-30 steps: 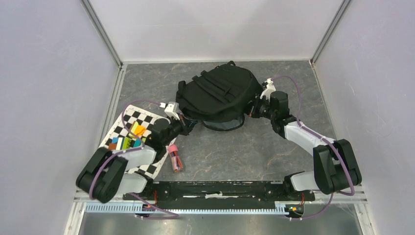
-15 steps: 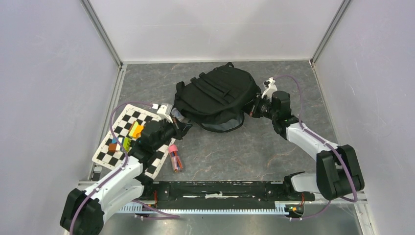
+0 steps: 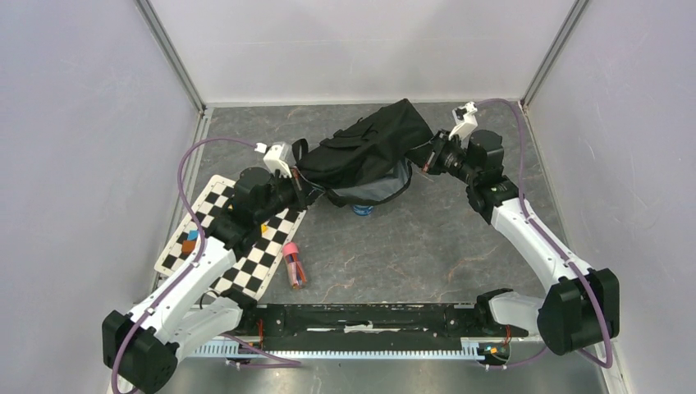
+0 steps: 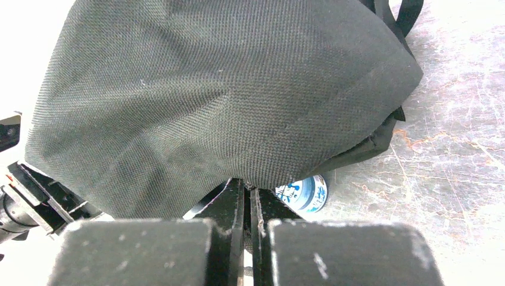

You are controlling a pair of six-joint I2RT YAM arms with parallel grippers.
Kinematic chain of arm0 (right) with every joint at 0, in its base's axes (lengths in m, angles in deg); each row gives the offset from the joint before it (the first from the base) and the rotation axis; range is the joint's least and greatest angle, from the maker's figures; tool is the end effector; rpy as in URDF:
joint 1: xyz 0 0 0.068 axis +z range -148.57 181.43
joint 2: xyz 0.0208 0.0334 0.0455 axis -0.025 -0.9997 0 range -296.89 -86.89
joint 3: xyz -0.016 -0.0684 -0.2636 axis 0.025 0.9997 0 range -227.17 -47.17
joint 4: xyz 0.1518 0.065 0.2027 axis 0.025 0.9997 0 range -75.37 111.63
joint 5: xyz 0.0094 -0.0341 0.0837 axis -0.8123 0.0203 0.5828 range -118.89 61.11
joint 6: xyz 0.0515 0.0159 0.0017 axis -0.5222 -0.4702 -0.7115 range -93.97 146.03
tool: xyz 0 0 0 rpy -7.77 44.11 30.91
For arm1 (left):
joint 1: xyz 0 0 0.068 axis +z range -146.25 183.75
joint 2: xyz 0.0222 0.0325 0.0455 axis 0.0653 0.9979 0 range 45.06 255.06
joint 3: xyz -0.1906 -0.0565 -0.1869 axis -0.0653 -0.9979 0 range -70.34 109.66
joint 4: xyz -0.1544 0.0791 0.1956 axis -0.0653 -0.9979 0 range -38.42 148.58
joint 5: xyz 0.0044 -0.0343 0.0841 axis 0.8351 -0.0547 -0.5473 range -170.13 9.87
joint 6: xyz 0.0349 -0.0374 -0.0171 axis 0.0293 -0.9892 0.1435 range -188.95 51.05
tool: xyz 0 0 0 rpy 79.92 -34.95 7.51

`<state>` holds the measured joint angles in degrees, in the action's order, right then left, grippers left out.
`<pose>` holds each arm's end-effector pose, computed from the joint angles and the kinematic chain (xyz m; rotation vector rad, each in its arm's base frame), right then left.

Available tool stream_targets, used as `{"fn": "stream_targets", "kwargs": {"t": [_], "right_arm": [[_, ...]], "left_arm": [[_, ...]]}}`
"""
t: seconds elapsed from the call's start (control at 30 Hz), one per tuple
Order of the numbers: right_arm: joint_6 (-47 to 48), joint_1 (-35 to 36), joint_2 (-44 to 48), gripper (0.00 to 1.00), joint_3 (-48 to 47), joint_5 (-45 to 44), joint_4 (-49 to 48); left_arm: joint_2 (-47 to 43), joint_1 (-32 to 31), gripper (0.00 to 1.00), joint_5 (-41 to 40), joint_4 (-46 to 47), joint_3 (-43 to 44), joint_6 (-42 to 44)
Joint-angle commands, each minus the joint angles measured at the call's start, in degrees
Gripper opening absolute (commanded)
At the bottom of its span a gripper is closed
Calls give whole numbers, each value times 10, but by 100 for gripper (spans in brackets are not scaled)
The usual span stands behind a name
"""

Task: Pack the student bag
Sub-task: Zip the student bag at the center of the board.

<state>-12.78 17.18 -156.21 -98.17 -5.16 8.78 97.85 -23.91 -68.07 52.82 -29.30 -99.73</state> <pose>0.2677 0.0904 0.3173 0.0645 1.8943 1.0368 0.1880 -0.1069 0.2998 0.0983 1.9673 -0.8838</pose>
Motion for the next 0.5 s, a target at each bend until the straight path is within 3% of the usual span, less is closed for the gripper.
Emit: {"fn": "stream_targets", "kwargs": {"t": [0.0,0.3,0.47], "right_arm": [[-18,-1,21,0,-53,-3,-43],[-124,0,32,0,-54,-35,-120],[-201,0,41,0,-55,-80,-169]], "left_arm": [[0,1,2,12,26,61,-24],[16,1,2,132,73,114,21],[34,1,2,150,67,164,38]]}}
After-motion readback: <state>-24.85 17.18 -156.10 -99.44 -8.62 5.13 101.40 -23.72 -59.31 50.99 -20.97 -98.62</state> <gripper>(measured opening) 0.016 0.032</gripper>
